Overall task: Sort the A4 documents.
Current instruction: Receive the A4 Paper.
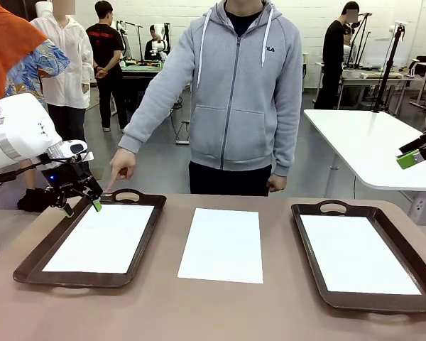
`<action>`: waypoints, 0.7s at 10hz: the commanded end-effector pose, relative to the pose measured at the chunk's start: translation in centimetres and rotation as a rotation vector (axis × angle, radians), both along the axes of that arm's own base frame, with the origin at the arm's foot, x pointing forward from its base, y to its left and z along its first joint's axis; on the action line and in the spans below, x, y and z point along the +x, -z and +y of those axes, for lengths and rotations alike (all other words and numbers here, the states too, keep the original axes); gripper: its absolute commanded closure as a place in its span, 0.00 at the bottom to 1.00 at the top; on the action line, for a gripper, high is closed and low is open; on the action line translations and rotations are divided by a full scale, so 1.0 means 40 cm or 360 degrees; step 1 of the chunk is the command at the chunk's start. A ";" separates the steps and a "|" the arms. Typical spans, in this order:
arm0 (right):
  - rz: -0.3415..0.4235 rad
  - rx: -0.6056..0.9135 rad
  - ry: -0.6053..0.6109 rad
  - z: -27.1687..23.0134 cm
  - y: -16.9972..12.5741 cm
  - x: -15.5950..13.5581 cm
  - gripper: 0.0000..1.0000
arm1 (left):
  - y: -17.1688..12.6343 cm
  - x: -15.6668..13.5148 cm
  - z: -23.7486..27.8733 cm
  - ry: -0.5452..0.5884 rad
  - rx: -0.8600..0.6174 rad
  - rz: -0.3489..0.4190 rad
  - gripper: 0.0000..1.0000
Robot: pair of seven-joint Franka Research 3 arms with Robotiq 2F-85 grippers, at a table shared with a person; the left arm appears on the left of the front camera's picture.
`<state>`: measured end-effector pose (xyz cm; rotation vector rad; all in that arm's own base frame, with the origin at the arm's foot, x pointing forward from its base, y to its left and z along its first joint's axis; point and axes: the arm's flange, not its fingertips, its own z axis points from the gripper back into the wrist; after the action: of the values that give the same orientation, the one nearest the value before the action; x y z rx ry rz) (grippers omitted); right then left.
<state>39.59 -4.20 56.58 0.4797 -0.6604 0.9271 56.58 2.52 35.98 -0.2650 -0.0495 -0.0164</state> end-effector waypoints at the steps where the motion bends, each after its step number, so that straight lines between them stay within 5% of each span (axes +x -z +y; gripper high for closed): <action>1: 0.0004 0.0005 -0.0004 0.003 0.002 0.000 0.00 | 0.000 0.000 0.000 0.0000 0.0000 0.0000 0.00; 7: 0.0004 0.0005 -0.0004 0.003 0.002 0.000 0.00 | -0.254 -0.252 0.026 0.0131 -0.0014 -0.0483 0.00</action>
<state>39.61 -4.20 56.55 0.4799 -0.6596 0.9268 48.18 3.68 46.71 -0.2433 -0.2886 -0.0890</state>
